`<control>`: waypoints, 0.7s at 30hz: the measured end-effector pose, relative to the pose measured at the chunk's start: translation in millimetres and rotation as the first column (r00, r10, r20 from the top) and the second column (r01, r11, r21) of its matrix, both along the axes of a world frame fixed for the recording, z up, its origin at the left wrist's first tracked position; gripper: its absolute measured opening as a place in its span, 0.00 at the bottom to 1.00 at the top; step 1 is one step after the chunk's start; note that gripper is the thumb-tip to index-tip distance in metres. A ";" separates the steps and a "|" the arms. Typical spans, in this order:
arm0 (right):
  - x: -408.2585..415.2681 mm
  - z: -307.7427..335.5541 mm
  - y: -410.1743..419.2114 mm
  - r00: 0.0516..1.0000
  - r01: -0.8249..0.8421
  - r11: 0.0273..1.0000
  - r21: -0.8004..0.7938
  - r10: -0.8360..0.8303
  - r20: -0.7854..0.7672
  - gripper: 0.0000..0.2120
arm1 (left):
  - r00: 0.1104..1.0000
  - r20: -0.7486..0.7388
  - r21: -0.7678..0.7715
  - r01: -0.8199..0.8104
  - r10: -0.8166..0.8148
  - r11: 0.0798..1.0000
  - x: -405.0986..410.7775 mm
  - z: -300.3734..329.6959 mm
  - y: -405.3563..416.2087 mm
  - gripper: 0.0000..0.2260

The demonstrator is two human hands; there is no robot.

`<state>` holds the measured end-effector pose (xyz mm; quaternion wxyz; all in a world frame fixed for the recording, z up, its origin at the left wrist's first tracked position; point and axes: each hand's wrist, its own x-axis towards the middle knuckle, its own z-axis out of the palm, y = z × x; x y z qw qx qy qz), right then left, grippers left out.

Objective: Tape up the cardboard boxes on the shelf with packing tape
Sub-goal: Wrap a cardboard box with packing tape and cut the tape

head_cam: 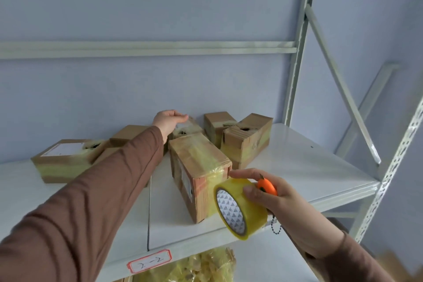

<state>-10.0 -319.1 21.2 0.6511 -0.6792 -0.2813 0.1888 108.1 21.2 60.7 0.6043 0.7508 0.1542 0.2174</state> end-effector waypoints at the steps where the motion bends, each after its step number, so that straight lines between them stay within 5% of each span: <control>1: 2.8 0.8 1.6 1.000 0.019 1.000 0.005 -0.018 -0.014 0.14 | 1.000 -0.020 0.012 -0.005 0.005 1.000 2.9 -7.3 2.3 0.08; 6: 14.6 3.0 10.6 0.997 0.062 0.997 -0.051 -0.064 -0.033 0.08 | 0.997 -0.070 0.026 -0.018 0.020 0.999 17.8 -32.0 11.3 0.09; 21: 28.2 -3.1 12.9 0.994 0.006 0.996 -0.090 -0.016 -0.111 0.09 | 0.932 -0.350 -0.019 -0.103 0.090 0.995 39.2 -57.5 22.4 0.10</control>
